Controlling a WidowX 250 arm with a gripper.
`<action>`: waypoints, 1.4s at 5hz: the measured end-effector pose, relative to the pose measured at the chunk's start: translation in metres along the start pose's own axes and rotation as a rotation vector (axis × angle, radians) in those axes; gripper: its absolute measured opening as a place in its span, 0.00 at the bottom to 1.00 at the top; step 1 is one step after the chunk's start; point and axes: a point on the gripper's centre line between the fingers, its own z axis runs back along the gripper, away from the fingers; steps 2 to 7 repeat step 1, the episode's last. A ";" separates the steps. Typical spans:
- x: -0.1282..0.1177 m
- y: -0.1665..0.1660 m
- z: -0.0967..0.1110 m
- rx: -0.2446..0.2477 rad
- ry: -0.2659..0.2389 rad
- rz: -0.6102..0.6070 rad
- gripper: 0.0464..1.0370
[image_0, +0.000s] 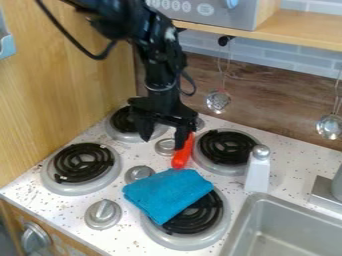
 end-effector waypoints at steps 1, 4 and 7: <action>-0.025 0.005 0.034 -0.005 0.057 -0.052 0.96; -0.025 0.005 0.034 -0.005 0.057 -0.052 0.96; -0.025 0.005 0.034 -0.005 0.057 -0.052 0.96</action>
